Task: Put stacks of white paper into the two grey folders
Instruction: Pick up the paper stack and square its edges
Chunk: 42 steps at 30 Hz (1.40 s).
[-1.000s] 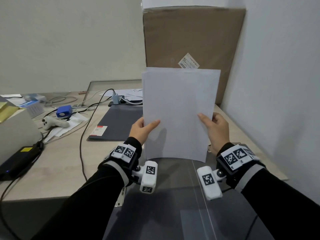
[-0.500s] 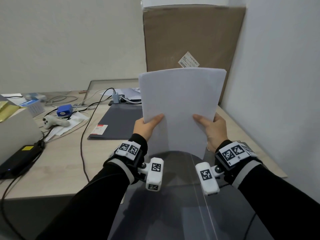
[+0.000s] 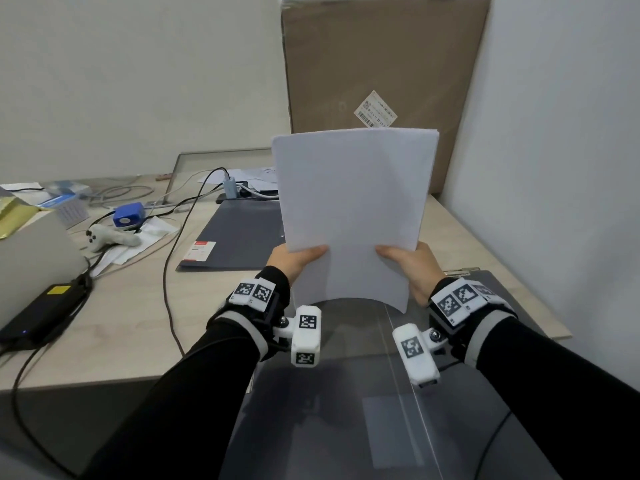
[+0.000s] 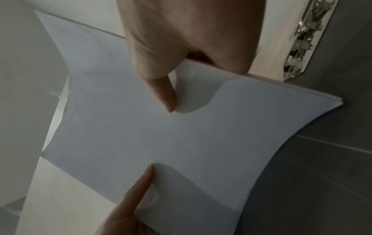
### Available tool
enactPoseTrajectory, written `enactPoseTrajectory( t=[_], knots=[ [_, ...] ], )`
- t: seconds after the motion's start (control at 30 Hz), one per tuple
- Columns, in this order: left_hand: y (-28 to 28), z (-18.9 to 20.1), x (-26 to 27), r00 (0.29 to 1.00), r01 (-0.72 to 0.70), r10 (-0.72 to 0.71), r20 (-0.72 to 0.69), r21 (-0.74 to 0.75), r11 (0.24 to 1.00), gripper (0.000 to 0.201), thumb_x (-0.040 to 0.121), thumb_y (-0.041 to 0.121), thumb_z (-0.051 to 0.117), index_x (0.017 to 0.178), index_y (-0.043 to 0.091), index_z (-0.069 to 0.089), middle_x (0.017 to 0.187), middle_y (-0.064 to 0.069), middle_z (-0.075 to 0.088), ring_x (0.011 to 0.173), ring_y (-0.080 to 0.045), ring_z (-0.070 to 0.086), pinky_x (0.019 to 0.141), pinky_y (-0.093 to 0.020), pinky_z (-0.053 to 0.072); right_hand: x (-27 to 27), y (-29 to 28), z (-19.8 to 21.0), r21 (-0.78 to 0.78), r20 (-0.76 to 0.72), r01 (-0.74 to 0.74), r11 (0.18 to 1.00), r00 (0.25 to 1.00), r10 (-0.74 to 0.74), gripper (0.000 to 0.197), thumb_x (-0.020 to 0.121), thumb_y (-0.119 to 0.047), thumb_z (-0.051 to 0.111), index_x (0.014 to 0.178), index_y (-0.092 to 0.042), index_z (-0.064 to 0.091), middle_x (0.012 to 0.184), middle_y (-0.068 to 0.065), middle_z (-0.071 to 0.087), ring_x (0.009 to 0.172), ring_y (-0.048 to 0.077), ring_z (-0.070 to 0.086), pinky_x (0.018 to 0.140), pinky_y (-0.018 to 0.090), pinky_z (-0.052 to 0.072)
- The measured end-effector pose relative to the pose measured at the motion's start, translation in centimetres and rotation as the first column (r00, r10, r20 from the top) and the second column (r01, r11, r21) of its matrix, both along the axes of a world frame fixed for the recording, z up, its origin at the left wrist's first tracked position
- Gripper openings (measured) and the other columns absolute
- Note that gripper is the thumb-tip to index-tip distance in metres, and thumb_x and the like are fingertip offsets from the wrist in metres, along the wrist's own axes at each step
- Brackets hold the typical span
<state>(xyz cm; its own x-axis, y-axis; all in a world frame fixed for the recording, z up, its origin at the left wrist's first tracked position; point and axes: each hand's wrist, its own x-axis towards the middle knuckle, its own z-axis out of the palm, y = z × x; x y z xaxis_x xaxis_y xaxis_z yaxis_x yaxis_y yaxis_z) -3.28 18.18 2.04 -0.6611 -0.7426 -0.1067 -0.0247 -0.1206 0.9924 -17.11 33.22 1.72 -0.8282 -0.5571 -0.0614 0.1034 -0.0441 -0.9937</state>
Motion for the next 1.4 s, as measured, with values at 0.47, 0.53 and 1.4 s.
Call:
enactPoseTrajectory(
  t=[0.47, 0.53, 1.4],
  knots=[
    [-0.8, -0.1, 2.1, 0.980, 0.020, -0.004, 0.197, -0.080, 0.997, 0.034, 0.085, 0.032, 0.065, 0.112, 0.011, 0.063, 0.110, -0.006, 0.067, 0.098, -0.022, 0.063, 0.086, -0.033, 0.052, 1.9, 1.5, 0.0, 0.271, -0.327, 0.089, 0.958, 0.945, 0.005, 0.032, 0.093, -0.018, 0.056, 0.119, -0.002, 0.062, 0.109, 0.008, 0.065, 0.103, 0.024, 0.061, 0.096, 0.034, 0.047],
    [-1.4, -0.2, 3.7, 0.968, -0.001, 0.026, 0.248, -0.103, 0.995, 0.031, 0.088, 0.031, 0.060, 0.113, 0.013, 0.062, 0.111, -0.004, 0.066, 0.098, -0.018, 0.061, 0.079, -0.027, 0.049, 2.0, 2.2, -0.2, 0.314, -0.298, 0.102, 0.944, 0.954, -0.004, 0.033, 0.091, -0.015, 0.058, 0.120, 0.001, 0.061, 0.116, 0.014, 0.065, 0.108, 0.029, 0.062, 0.100, 0.039, 0.047],
    [3.1, -3.0, 14.3, 0.849, 0.019, 0.048, 0.526, -0.122, 0.992, 0.025, 0.094, 0.000, 0.039, 0.109, 0.002, 0.059, 0.114, -0.020, 0.061, 0.100, -0.028, 0.057, 0.101, -0.039, 0.046, 12.4, 7.1, -4.5, 0.660, -0.038, -0.158, 0.735, 0.970, 0.242, 0.039, 0.089, -0.014, 0.059, 0.123, 0.005, 0.055, 0.130, 0.023, 0.056, 0.122, 0.036, 0.053, 0.095, 0.038, 0.046]
  ],
)
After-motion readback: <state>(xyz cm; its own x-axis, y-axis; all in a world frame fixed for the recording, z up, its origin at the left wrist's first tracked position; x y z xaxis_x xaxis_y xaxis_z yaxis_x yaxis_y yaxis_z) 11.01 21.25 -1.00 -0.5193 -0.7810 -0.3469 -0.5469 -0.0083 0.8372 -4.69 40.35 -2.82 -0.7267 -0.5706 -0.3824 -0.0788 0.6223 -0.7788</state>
